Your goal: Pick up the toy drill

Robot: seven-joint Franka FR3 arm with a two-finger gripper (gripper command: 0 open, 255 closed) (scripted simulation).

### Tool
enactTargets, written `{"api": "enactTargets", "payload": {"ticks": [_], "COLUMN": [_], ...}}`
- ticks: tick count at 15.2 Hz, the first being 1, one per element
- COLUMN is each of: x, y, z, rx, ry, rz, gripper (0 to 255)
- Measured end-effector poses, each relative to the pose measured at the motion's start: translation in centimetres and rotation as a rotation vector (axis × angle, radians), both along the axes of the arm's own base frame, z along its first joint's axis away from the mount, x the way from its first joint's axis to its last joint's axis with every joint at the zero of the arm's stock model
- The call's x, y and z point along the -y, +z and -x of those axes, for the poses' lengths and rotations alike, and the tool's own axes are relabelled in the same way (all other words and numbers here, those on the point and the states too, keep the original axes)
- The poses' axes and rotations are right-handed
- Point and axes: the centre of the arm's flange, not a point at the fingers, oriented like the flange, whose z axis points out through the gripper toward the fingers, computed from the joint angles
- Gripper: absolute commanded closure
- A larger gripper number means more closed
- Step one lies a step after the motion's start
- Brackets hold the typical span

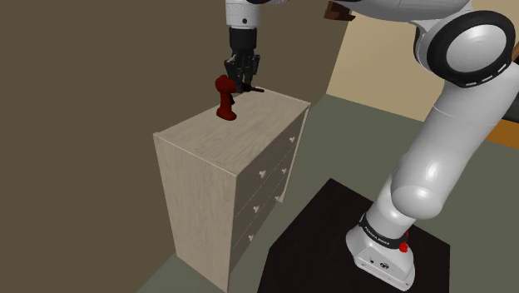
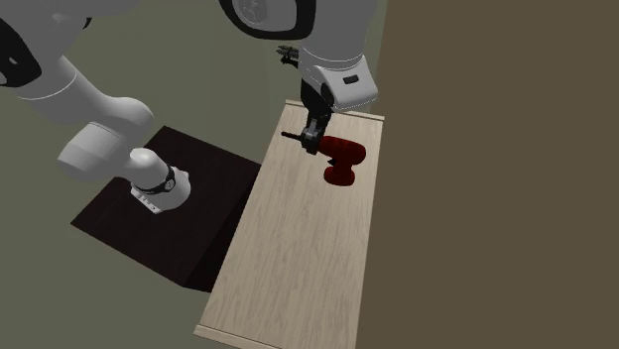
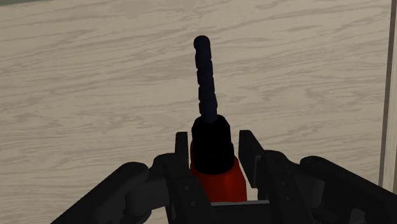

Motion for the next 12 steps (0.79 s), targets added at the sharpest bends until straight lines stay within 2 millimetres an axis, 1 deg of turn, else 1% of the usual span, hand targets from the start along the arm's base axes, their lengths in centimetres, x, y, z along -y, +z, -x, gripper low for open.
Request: {"api": "enactTargets", "payload": {"ticks": [6, 12], "x": [0.0, 0.0], "y": [0.2, 3.1], "z": [0.0, -0.1], "rx": [-0.001, -0.001], "ry": [0.0, 0.0], "rz": [0.0, 0.0], "gripper": [255, 255]}}
